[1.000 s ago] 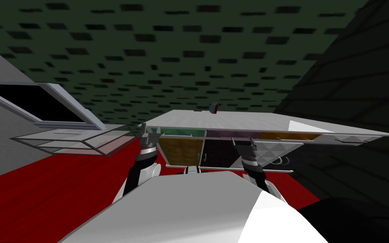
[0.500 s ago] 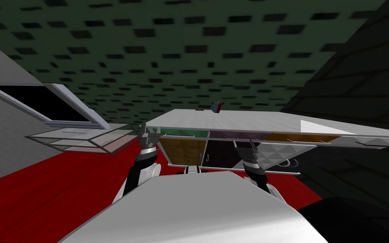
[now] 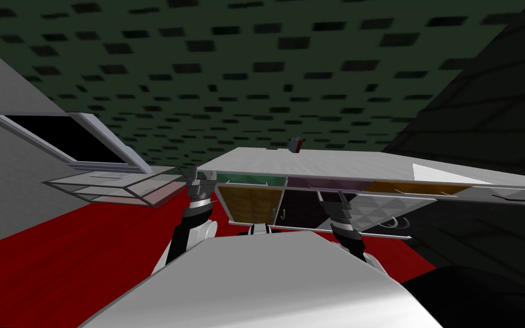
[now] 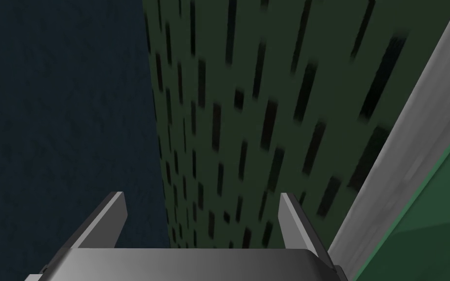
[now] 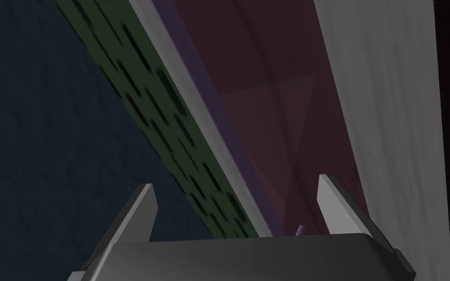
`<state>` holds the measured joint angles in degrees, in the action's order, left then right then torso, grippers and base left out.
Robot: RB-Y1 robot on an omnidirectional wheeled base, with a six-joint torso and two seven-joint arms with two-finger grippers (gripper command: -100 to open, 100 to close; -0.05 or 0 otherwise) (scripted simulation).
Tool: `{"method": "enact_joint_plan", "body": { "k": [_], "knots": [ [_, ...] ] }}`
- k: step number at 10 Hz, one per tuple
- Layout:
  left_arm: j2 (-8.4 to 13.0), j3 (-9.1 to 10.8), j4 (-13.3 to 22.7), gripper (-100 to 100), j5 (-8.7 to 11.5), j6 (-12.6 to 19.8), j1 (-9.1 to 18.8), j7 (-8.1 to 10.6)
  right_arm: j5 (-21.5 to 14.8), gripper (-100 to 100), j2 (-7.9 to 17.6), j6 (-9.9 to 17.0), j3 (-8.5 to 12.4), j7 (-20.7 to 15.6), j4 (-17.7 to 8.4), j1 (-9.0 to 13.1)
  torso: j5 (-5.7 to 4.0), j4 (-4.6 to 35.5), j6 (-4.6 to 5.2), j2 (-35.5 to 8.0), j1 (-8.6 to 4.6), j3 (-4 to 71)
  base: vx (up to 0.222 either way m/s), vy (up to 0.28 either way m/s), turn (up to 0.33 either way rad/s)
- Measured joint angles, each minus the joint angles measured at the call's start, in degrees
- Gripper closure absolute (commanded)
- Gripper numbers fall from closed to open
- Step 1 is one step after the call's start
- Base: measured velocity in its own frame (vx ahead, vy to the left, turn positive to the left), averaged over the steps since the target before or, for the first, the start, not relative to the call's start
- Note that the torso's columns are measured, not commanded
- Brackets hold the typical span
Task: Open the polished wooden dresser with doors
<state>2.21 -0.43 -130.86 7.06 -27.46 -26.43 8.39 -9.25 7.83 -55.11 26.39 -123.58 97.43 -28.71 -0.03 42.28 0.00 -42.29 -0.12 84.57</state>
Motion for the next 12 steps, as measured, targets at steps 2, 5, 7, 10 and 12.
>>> {"method": "enact_joint_plan", "body": {
  "k": [2,5,7,10,12],
  "knots": [
    [0.00,0.00,0.00,0,0.00,0.00,0.00,0.00,-0.16,-100,-0.03,-0.70,0.72,-2.92,-1.30,0.02,0.04,0.00,-0.01,0.00,0.14,0.00,0.010,0.049,0.024],
    [0.00,0.00,0.00,0,0.00,0.00,0.00,0.00,-0.35,-100,0.16,-1.45,1.98,-7.43,-2.81,-0.22,0.04,0.00,0.00,-0.01,0.15,-0.01,0.009,0.052,0.021],
    [0.00,0.00,0.00,0,0.00,0.00,0.00,0.00,-0.47,-100,0.43,-2.09,2.67,-10.26,-4.13,-0.06,0.02,0.00,-0.01,0.00,0.10,0.00,0.008,0.043,0.021],
    [0.00,0.00,0.00,0,0.00,0.00,0.00,0.00,-0.64,-100,1.03,-3.13,3.77,-14.49,-5.99,-0.03,0.04,0.00,-0.01,0.00,0.15,0.00,0.009,0.044,0.021],
    [0.00,0.00,0.00,0,0.00,0.00,0.00,0.00,-0.73,-100,1.39,-3.53,4.26,-16.71,-6.69,-0.05,0.02,0.00,0.00,0.00,0.09,0.00,0.011,0.039,0.020]
  ]
}}
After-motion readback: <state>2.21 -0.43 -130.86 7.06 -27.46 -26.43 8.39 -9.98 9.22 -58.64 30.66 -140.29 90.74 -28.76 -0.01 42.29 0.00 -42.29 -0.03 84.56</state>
